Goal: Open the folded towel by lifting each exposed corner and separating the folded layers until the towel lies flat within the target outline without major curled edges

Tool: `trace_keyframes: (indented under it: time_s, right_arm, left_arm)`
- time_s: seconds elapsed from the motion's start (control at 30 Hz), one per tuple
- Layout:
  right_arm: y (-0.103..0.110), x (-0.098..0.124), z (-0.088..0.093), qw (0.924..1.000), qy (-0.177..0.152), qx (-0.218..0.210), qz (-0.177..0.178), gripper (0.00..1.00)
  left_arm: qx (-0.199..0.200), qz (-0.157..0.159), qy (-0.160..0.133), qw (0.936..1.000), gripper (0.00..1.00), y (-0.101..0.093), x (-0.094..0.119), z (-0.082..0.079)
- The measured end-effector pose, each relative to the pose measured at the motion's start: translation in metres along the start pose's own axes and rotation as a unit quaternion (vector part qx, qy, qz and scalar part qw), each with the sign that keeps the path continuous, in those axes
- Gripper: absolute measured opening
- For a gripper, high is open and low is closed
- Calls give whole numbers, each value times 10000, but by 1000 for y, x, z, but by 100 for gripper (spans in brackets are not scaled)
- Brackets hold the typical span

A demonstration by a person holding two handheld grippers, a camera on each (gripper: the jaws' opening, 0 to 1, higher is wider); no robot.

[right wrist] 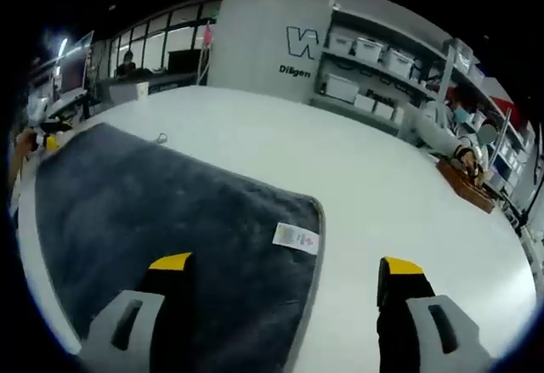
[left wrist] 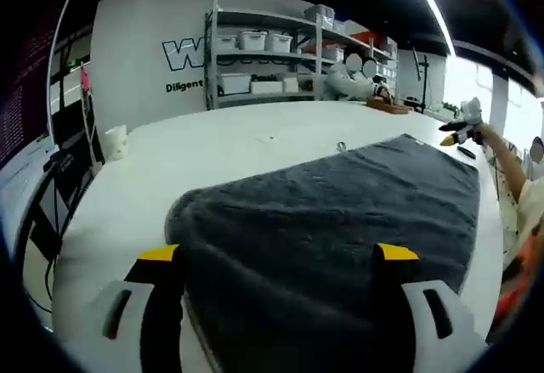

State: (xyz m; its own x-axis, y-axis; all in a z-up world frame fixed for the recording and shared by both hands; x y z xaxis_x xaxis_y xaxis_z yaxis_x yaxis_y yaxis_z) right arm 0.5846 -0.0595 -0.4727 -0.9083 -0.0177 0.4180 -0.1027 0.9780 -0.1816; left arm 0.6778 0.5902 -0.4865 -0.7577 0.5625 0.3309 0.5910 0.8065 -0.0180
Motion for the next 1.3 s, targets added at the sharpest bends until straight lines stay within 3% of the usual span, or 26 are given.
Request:
trace_keyframes:
  time_s: [0.07, 0.17, 0.27, 0.3, 0.5, 0.73, 1.1, 1.3]
  right_arm:
    - [7, 10, 3, 9999, -18, -104, -95, 98]
    - [19, 24, 10, 9986, -158, -354, -362, 99]
    - [27, 45, 22, 9979, -128, -446, -461, 99]
    - [30, 50, 25, 9977, -112, -456, -490, 99]
    - [45, 83, 36, 9978, -189, -424, -465, 99]
    - [62, 112, 55, 9982, -53, -459, -376, 99]
    - [60, 121, 57, 9982, -96, -560, -196, 99]
    - [63, 118, 65, 9985, 60, -501, -197, 99]
  left_arm:
    - [12, 45, -29, 10000, 95, -7, 12, 1]
    - [54, 15, -124, 9999, 98, -12, 25, 1]
    - [23, 126, 53, 9999, 99, -18, 39, 8]
    - [242, 216, 124, 9994, 99, -22, 48, 13]
    - [325, 143, 210, 9991, 100, -30, 74, 30]
    - [551, -65, 95, 9984, 100, -38, 95, 43]
    - [487, -100, 62, 9987, 100, -46, 106, 43]
    - [483, -54, 103, 9988, 100, -52, 109, 45]
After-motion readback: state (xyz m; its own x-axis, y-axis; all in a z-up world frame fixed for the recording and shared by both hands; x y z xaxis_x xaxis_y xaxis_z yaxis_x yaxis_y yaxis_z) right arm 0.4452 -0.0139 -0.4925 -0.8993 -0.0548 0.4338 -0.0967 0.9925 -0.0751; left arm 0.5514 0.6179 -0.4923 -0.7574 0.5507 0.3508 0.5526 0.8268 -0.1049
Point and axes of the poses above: the point that each gripper's makers call its tool centre point, and the gripper's own axes: x roughly backward along the fingers, y roughly to its left, z roughly out of its underside, the point moved 7 cm from there along x, roughly backward along the fingers, and after that the axes turned 9 degrees about -y, right-handed, at the moved point
